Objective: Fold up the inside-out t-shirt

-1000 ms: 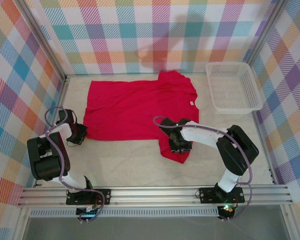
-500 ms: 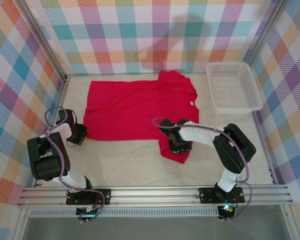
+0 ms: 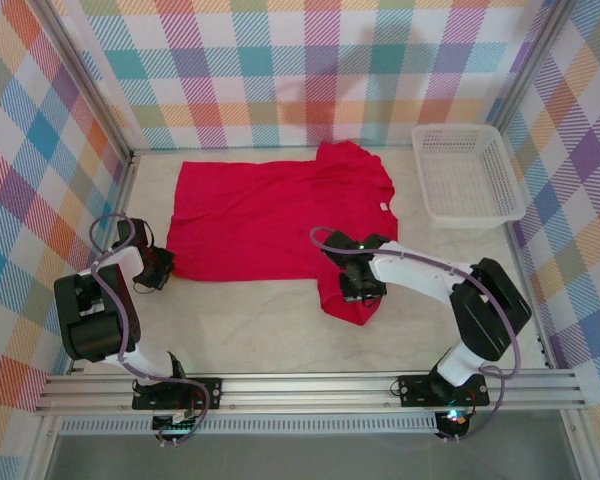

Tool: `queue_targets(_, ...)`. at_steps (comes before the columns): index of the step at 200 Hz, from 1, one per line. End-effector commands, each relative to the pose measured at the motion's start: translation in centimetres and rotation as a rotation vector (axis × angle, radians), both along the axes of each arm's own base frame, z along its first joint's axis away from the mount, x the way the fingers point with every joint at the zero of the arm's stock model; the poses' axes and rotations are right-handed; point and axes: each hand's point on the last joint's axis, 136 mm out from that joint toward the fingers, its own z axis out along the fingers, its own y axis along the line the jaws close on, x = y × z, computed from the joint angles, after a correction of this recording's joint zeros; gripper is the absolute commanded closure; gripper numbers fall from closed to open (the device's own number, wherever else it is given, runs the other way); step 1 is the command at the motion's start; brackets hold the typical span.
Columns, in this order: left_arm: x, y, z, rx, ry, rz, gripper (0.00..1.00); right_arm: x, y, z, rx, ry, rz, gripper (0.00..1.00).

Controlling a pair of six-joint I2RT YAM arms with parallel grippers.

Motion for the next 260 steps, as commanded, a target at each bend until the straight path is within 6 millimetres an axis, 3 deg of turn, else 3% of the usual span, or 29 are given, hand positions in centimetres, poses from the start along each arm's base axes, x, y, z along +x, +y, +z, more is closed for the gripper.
queue_targets(1,-2.3,-0.6,-1.2,-0.027,0.090,-0.007,0.89,-0.3,0.6,-0.2,0.015,0.021,0.030,0.85)
queue_targets(19,-2.3,-0.6,-1.2,-0.031,0.089,-0.007,0.89,-0.4,0.6,-1.2,-0.001,0.042,0.038,0.59)
queue_targets(33,-2.3,-0.6,-1.2,-0.030,0.091,-0.007,0.89,-0.4,0.7,-1.8,-0.011,0.053,0.042,0.55)
queue_targets(76,-2.3,-0.6,-1.2,-0.028,0.090,-0.008,0.89,-0.3,0.8,-3.1,-0.033,0.073,0.060,0.54)
queue_targets(97,-2.3,-0.6,-1.2,-0.027,0.090,-0.009,0.89,-0.5,0.5,-3.9,-0.052,0.094,0.061,0.59)
queue_targets(125,-2.4,-0.5,-1.1,-0.023,0.092,-0.005,0.89,-0.8,0.2,-4.6,-0.071,0.110,0.056,0.73)
queue_targets(172,-2.4,-0.5,-1.2,-0.024,0.094,-0.008,0.89,-1.2,-0.1,-5.0,-0.076,0.117,0.051,0.80)
queue_targets(201,-2.5,-0.5,-1.1,-0.020,0.095,-0.006,0.89,-1.0,0.0,-4.4,-0.065,0.103,0.049,0.92)
queue_targets(260,-2.5,-0.4,-1.1,-0.014,0.099,-0.010,0.89,-0.5,0.1,-2.4,-0.057,0.070,0.054,1.00)
